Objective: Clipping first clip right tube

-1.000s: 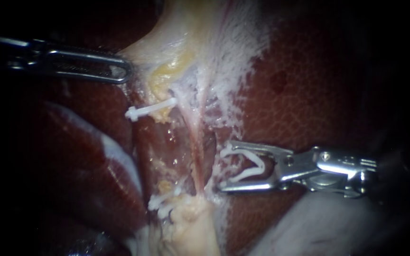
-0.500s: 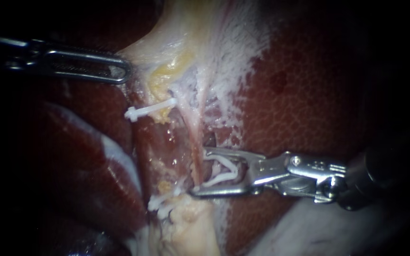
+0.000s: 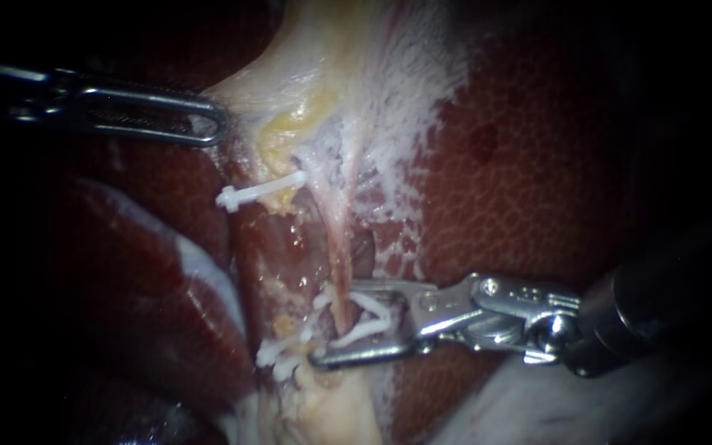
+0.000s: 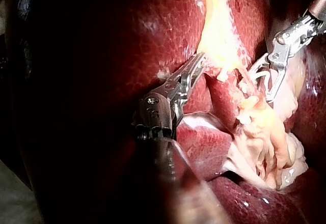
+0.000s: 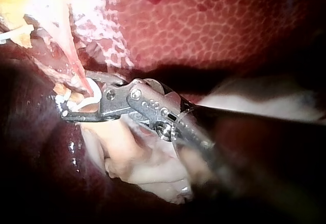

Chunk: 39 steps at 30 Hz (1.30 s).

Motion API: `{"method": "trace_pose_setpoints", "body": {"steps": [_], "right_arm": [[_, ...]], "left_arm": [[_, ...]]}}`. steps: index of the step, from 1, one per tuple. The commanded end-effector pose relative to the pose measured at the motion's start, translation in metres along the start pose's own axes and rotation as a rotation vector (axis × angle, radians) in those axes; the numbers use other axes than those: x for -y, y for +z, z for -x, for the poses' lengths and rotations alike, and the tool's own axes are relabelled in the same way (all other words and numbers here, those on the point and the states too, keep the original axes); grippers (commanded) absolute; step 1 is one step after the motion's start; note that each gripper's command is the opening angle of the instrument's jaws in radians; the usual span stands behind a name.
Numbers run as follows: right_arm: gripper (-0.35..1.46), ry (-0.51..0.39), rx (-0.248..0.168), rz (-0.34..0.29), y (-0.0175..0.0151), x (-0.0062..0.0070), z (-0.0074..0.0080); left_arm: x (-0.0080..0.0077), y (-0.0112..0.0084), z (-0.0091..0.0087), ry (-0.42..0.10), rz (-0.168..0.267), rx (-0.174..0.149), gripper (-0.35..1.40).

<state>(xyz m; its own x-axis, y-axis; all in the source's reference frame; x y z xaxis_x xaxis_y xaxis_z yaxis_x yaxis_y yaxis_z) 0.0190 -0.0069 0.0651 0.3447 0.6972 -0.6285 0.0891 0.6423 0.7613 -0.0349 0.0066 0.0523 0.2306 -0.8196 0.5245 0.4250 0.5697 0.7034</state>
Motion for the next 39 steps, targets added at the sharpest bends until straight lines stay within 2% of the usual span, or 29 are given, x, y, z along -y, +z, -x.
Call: {"method": "trace_pose_setpoints", "body": {"steps": [1,16,20,24,28,32,39], "right_arm": [[0.6,0.01,0.002,-0.003,0.0,0.0,0.0],[0.5,0.021,0.049,-0.101,0.0007,0.0002,-0.0002],[0.37,0.019,0.029,-0.061,0.0005,-0.0001,-0.0002],[-0.03,0.051,0.008,-0.02,-0.0006,-0.0005,-0.0002],[-0.22,0.067,-0.001,-0.002,-0.0012,-0.0014,-0.0003],[-0.27,0.073,-0.002,-0.001,-0.0015,-0.0019,-0.0002],[-0.29,0.084,-0.001,-0.002,-0.0015,-0.0018,0.0]], "left_arm": [[0.0,0.0,0.0,0.0,0.0,0.0,-0.35],[0.0,0.0,0.0,0.0,0.0,0.0,-0.35],[0.0001,0.0,0.0,0.0,0.0,0.0,-0.35],[0.0001,0.0,0.0,0.0,0.0,0.0,-0.35],[0.0001,0.0,0.0,0.0,0.0,0.0,-0.35],[0.0001,0.0,0.0,0.0,0.0,0.0,-0.35],[0.0001,0.0,0.0,0.0,0.0,0.0,-0.35]]}}
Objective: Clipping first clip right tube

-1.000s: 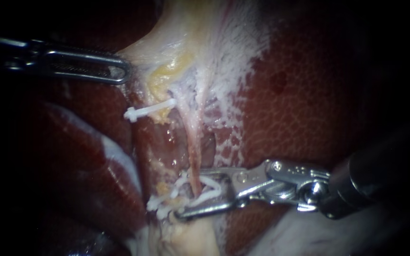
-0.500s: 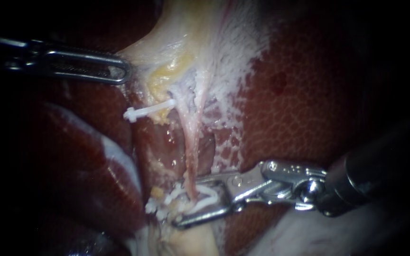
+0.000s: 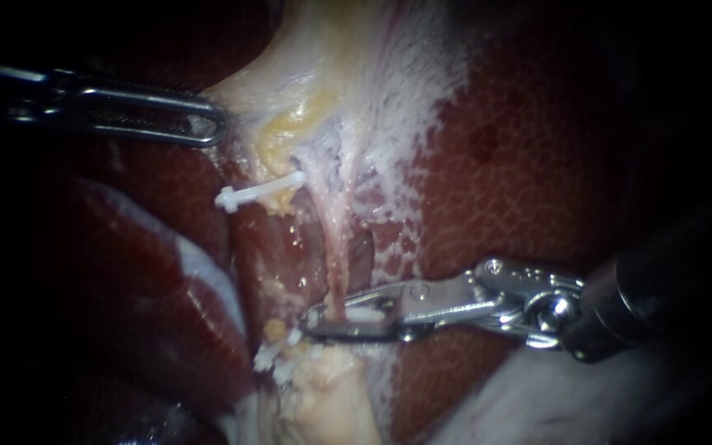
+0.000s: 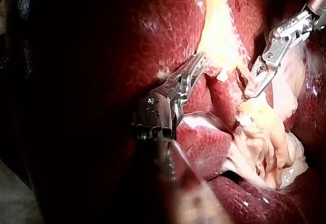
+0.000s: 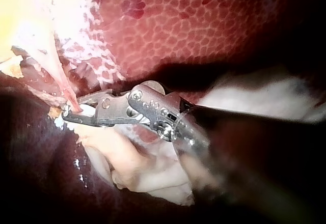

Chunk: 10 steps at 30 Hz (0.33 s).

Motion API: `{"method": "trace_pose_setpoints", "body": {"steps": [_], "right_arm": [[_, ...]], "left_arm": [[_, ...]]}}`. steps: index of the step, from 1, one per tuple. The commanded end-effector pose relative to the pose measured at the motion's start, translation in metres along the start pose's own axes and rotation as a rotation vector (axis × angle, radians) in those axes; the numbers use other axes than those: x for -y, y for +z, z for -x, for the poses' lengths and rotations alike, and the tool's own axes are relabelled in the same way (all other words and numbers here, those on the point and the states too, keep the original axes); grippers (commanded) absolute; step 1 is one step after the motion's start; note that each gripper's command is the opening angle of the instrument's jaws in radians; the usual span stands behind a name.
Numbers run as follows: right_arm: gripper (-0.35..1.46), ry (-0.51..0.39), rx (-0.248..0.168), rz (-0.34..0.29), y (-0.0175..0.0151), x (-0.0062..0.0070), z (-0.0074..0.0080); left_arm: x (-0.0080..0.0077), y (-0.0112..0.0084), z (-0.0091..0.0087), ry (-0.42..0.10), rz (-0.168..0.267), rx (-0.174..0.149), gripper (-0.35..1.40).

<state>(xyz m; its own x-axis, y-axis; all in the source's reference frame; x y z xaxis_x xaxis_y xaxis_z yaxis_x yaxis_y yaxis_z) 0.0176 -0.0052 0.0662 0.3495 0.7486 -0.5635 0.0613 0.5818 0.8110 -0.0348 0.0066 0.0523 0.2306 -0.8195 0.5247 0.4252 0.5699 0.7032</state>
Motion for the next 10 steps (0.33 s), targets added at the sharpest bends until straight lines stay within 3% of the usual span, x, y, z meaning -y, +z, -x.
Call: {"method": "trace_pose_setpoints", "body": {"steps": [1,10], "right_arm": [[-0.29,0.0,0.0,0.0,0.0001,0.0,0.0],[-0.3,-0.001,0.001,0.0,0.0001,0.0,0.0002]], "left_arm": [[0.0,0.0,0.0,0.0,0.0,0.0,-0.35],[0.0,0.0,0.0,0.0,0.0,0.0,-0.35]]}}
